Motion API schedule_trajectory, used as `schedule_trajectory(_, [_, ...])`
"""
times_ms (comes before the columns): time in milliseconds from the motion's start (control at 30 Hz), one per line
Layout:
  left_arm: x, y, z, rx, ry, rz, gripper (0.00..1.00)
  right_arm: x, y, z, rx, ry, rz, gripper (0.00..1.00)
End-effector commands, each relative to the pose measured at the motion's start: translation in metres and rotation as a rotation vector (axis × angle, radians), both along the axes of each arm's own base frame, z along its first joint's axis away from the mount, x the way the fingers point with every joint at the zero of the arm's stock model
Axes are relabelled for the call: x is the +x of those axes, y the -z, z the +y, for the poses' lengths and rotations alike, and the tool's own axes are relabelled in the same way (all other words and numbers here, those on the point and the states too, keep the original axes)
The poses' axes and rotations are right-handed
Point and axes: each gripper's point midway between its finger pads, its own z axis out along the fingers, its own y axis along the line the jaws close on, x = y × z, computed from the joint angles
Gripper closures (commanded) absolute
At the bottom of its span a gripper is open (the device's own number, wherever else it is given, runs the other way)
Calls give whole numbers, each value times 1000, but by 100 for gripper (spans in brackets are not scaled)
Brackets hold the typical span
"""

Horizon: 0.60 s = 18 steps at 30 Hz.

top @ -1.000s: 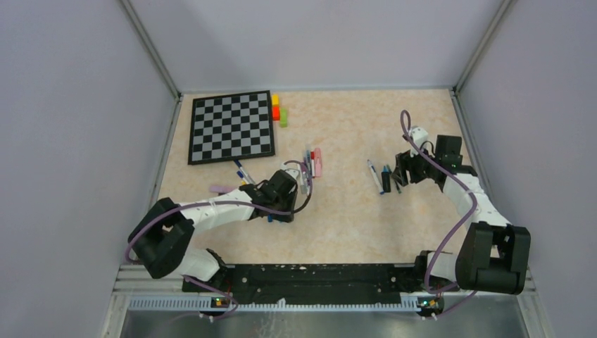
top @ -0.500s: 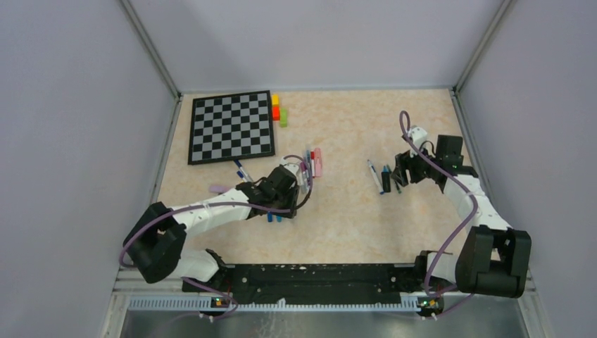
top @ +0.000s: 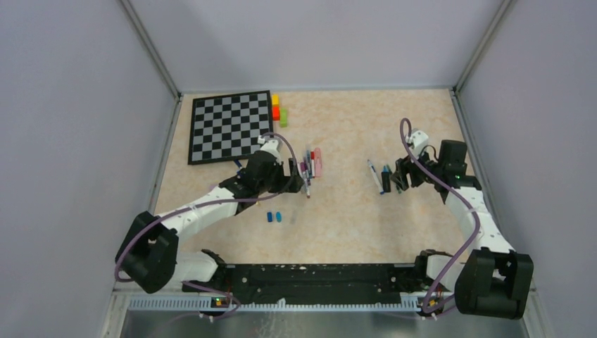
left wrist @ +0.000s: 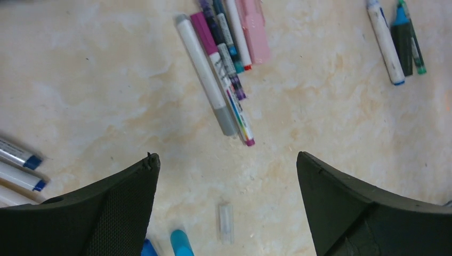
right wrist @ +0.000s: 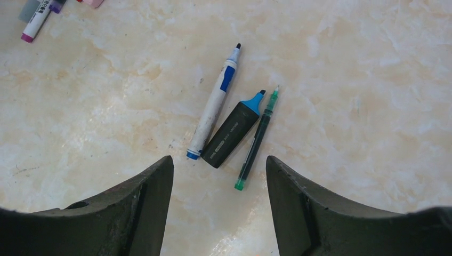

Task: Open the pen caps
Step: Place the pen cap at the center of the board, then pick up the pen from the center of the board.

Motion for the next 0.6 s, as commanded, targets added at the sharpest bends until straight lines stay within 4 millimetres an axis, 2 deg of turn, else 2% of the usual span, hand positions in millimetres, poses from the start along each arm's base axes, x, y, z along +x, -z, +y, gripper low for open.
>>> schedule_trajectory(0, [29, -6, -12, -86, -22, 11, 1, 5, -16, 0, -4, -23, -80, 37])
schedule_trajectory(133, [44, 27, 2, 78, -144, 168, 2, 5, -16, 0, -6, -22, -80, 37])
schedule_trajectory(167, [50, 28, 0, 101, -163, 197, 3, 5, -16, 0, -5, -23, -79, 37])
schedule_trajectory(267, [53, 47, -1, 167, -182, 289, 22, 5, -15, 0, -8, -24, -78, 37])
schedule_trajectory(400, [57, 54, -6, 179, -187, 321, 35, 4, -15, 1, -3, -28, -74, 37])
schedule_trajectory(567, [66, 52, -11, 189, -183, 315, 41, 4, -14, 1, -4, -31, -72, 37])
